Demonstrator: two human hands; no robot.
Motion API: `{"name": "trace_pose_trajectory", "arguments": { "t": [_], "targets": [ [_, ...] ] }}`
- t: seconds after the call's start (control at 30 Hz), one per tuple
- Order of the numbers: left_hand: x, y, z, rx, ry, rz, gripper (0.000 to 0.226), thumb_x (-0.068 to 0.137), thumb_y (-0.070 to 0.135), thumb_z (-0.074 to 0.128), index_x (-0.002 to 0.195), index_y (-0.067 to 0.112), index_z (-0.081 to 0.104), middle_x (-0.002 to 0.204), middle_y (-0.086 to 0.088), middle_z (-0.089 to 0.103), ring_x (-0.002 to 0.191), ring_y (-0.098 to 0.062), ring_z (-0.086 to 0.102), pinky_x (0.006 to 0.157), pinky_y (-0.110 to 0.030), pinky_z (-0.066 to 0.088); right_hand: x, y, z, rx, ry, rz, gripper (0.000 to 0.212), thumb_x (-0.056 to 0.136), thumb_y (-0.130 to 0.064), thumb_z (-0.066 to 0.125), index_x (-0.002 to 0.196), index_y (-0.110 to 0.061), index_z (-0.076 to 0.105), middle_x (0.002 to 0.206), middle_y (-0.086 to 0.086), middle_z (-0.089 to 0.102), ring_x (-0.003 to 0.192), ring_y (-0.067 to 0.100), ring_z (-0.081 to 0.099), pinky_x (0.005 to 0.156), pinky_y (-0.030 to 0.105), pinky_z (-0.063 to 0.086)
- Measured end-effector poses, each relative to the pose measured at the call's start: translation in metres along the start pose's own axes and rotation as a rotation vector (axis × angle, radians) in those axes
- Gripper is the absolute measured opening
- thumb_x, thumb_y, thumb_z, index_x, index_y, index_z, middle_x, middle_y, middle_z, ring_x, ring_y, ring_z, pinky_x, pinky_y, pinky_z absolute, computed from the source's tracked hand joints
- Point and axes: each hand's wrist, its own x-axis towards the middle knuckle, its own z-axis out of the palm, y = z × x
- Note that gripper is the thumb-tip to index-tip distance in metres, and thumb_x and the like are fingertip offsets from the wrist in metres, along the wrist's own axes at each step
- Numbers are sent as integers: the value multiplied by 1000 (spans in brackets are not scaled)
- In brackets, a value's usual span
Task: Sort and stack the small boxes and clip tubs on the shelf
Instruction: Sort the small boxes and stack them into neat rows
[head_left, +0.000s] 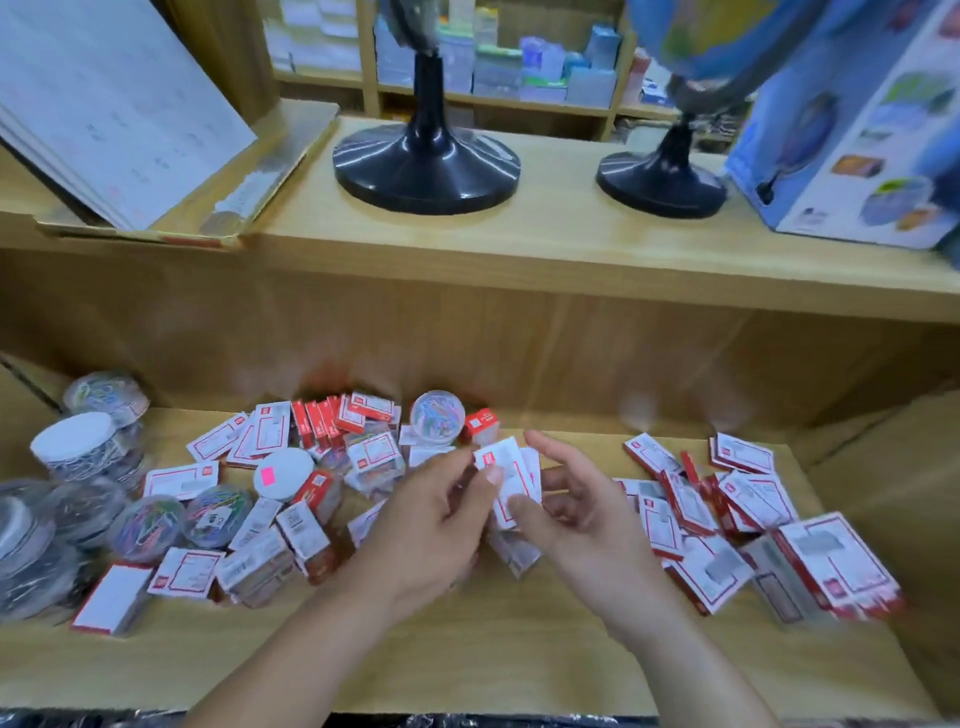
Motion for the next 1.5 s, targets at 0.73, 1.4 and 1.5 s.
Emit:
{"name": "trace_pose_trajectory", "arguments": {
  "t": [0.73, 1.4, 1.5],
  "targets": [
    [-77, -64, -3, 829, 51, 20, 78, 77, 37, 68, 149, 23, 43, 161, -15, 31, 148, -38, 32, 119, -43, 28, 17, 20, -20, -838, 105, -189, 34, 82, -33, 74, 114, -28, 68, 111, -13, 62, 103, 10, 61, 82, 32, 52],
    [-61, -49, 12, 962, 117, 72, 62, 74, 66, 60, 121, 25, 61, 110, 3, 57, 102, -25, 53, 81, -43, 46, 0, 68, -12, -871, 94, 23, 45, 73, -33, 79, 116, -26, 66, 100, -3, 66, 94, 21, 65, 79, 32, 52],
    [-61, -51, 11, 912, 102, 63, 59, 72, 56, 62, 123, 25, 61, 110, 1, 56, 101, -25, 53, 82, -42, 49, -1, 70, -9, -960, 103, 32, 55, 73, -35, 79, 124, -19, 64, 105, 3, 63, 101, 28, 63, 83, 37, 52]
  ]
}}
